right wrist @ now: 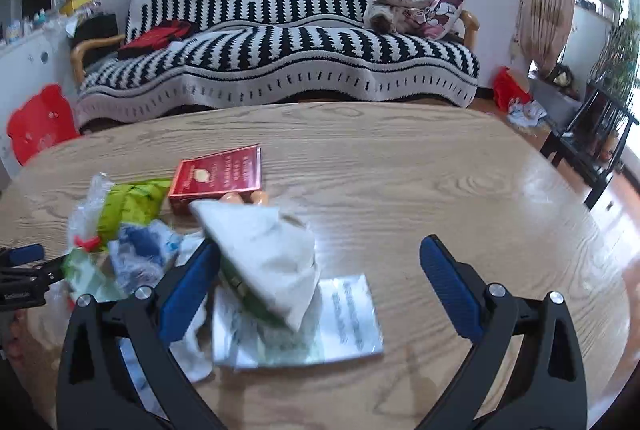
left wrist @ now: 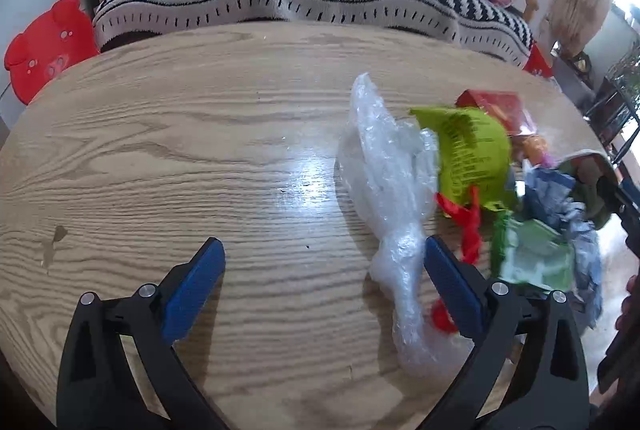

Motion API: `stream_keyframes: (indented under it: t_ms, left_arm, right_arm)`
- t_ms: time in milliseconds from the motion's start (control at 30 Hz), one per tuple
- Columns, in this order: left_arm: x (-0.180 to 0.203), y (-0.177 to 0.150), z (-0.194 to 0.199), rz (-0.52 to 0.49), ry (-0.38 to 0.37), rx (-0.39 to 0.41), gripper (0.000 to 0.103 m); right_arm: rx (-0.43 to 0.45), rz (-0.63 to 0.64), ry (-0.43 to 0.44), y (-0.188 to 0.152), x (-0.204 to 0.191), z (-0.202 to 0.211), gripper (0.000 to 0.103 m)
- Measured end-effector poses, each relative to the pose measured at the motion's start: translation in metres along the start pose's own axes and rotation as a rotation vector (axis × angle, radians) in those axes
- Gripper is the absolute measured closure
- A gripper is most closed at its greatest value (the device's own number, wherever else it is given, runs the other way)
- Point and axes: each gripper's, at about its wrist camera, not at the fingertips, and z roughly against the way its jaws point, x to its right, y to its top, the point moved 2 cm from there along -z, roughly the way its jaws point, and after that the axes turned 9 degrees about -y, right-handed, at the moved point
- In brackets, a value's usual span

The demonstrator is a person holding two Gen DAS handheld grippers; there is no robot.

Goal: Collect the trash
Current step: 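Grasp the bubble wrap with the left tool while the right tool grasps the green paper bag, then carry both items over the bin and open both tools to release them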

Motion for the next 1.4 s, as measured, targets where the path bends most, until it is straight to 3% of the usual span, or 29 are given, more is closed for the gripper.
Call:
stream_keyframes:
  t_ms: [33, 67, 100, 167, 533, 633, 667, 700, 800, 933, 1100, 1233, 1267, 1400]
  left_arm:
    - [0.002, 0.001, -0.003, -0.017, 0.017, -0.003, 0.007]
    - [0.003, 0.0, -0.004, -0.031, 0.027, -0.003, 0.007]
    - [0.005, 0.0, -0.007, -0.047, 0.037, -0.002, 0.007]
    - [0.007, -0.001, -0.009, -0.075, 0.059, -0.002, 0.007]
    - [0.014, -0.003, -0.009, -0.094, 0.062, 0.005, 0.006]
    - [0.018, -0.005, -0.009, -0.118, 0.025, 0.005, 0.009]
    - [0.022, -0.006, -0.006, -0.147, 0.009, 0.014, 0.029]
    - [0.029, -0.007, -0.002, -0.194, 0.0, 0.035, 0.091]
    - [0.036, -0.01, 0.002, -0.191, -0.041, 0.015, 0.089]
    - [0.045, -0.007, 0.024, -0.203, -0.007, 0.08, 0.089]
    - [0.047, -0.006, 0.053, -0.163, -0.043, 0.119, 0.089]
    - [0.058, -0.021, 0.09, -0.118, -0.128, 0.168, 0.089]
    - [0.067, -0.028, 0.101, -0.125, -0.145, 0.179, 0.089]
    - [0.121, -0.063, 0.137, -0.24, -0.193, 0.185, 0.089]
  right_arm:
    - [0.005, -0.022, 0.032, -0.001, 0.002, -0.001, 0.007]
    - [0.01, -0.047, 0.051, -0.001, 0.004, 0.0, 0.014]
    - [0.004, -0.056, 0.053, -0.001, 0.005, -0.001, 0.035]
    - [0.007, -0.054, 0.049, 0.0, 0.006, -0.001, 0.054]
    - [0.009, -0.049, 0.064, -0.002, 0.0, 0.0, 0.054]
    - [0.014, -0.03, 0.083, -0.003, -0.004, 0.003, 0.068]
    - [0.019, -0.024, 0.081, -0.004, -0.005, 0.004, 0.068]
    - [0.023, -0.02, 0.088, -0.004, -0.006, 0.005, 0.069]
    - [0.013, -0.054, 0.129, -0.004, -0.004, 0.009, 0.07]
    - [0.034, -0.051, 0.141, -0.002, -0.002, 0.024, 0.07]
    - [0.053, -0.05, 0.145, -0.004, 0.003, 0.044, 0.07]
    - [0.078, -0.138, 0.188, -0.01, 0.023, 0.074, 0.074]
    - [0.089, -0.154, 0.195, -0.013, 0.029, 0.084, 0.08]
    - [0.132, -0.178, 0.19, -0.032, 0.063, 0.133, 0.08]
